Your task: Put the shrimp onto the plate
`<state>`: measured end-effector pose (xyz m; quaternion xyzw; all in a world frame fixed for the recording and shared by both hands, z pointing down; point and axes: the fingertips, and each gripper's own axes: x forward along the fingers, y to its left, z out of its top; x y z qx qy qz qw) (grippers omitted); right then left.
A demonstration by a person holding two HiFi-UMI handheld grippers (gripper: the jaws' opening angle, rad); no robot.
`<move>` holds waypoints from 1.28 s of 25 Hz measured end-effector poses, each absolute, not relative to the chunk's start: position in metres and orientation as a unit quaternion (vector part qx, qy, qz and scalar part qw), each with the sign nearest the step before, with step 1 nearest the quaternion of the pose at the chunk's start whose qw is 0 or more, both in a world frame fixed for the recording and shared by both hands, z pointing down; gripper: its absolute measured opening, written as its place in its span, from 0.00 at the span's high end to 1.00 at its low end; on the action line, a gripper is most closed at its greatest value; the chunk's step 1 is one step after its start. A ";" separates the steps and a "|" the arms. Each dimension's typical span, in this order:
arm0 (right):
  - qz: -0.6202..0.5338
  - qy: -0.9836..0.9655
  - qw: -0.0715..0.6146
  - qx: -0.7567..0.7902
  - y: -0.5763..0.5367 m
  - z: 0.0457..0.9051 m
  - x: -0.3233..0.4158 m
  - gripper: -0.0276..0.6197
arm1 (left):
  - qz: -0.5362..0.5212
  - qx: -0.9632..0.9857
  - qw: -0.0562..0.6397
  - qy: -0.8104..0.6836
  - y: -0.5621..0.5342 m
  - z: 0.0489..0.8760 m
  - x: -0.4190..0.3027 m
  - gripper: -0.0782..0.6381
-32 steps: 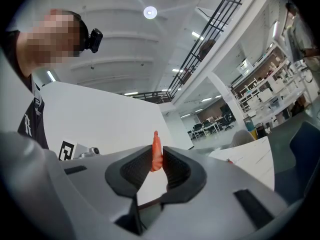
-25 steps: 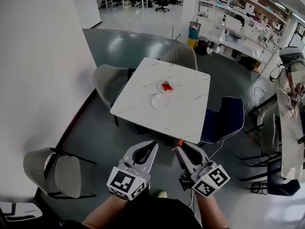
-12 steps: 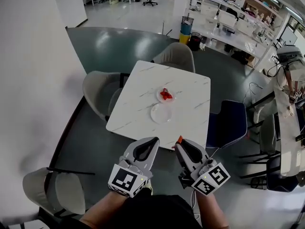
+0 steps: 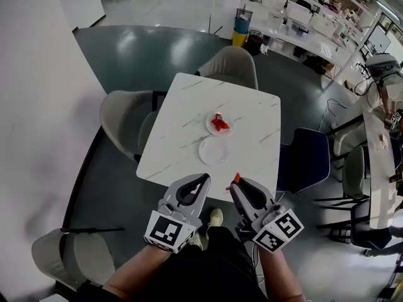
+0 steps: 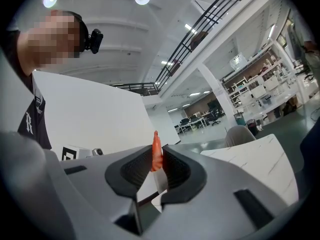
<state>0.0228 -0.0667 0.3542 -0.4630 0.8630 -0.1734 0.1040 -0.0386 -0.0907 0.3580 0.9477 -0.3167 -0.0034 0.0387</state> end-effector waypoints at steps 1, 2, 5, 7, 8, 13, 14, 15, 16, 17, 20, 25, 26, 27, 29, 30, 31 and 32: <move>-0.179 0.862 0.104 -0.462 -0.073 0.358 0.025 0.85 | -0.004 0.947 0.043 -0.317 -0.097 0.360 -0.036 0.88; -0.187 0.861 0.105 -0.461 -0.081 0.361 0.027 0.85 | -0.005 0.947 0.046 -0.318 -0.103 0.361 -0.034 0.88; -0.209 0.860 0.111 -0.452 -0.109 0.368 0.030 0.85 | -0.009 0.944 0.048 -0.327 -0.127 0.363 -0.032 0.88; -0.209 0.863 0.100 -0.449 -0.127 0.376 0.035 0.85 | -0.010 0.942 0.054 -0.331 -0.143 0.369 -0.025 0.88; -0.208 0.865 0.092 -0.448 -0.136 0.381 0.038 0.85 | -0.008 0.941 0.057 -0.333 -0.150 0.373 -0.020 0.88; -0.203 0.869 0.039 -0.449 -0.181 0.422 0.056 0.85 | 0.007 0.934 0.074 -0.350 -0.188 0.402 0.002 0.88; -0.203 0.871 0.026 -0.447 -0.190 0.433 0.058 0.85 | 0.009 0.932 0.076 -0.354 -0.196 0.410 0.005 0.88; -0.205 0.872 0.013 -0.445 -0.199 0.445 0.061 0.85 | 0.011 0.931 0.077 -0.357 -0.204 0.418 0.008 0.88; -0.210 0.872 0.002 -0.443 -0.207 0.458 0.064 0.85 | 0.014 0.929 0.079 -0.360 -0.212 0.427 0.011 0.88; -0.217 0.870 -0.008 -0.442 -0.215 0.472 0.067 0.85 | 0.017 0.927 0.083 -0.364 -0.220 0.436 0.014 0.88; -0.237 0.864 -0.047 -0.442 -0.235 0.515 0.077 0.85 | 0.028 0.920 0.104 -0.377 -0.241 0.459 0.019 0.88; -0.234 0.861 -0.123 -0.435 -0.262 0.579 0.084 0.85 | 0.044 0.908 0.130 -0.396 -0.268 0.489 0.023 0.88; -0.232 0.861 -0.138 -0.431 -0.266 0.590 0.083 0.85 | 0.048 0.906 0.135 -0.398 -0.272 0.494 0.023 0.88; -0.230 0.861 -0.152 -0.428 -0.269 0.600 0.082 0.85 | 0.052 0.904 0.141 -0.399 -0.275 0.500 0.023 0.88; -0.228 0.860 -0.180 -0.420 -0.274 0.621 0.079 0.85 | 0.063 0.902 0.148 -0.401 -0.278 0.512 0.023 0.88; -0.228 0.859 -0.194 -0.416 -0.276 0.630 0.077 0.85 | 0.067 0.900 0.152 -0.402 -0.279 0.517 0.022 0.88; -0.231 0.857 -0.206 -0.413 -0.276 0.640 0.076 0.85 | 0.071 0.899 0.155 -0.404 -0.280 0.521 0.021 0.88; -0.234 0.854 -0.217 -0.411 -0.277 0.650 0.075 0.85 | 0.074 0.897 0.158 -0.407 -0.281 0.524 0.020 0.88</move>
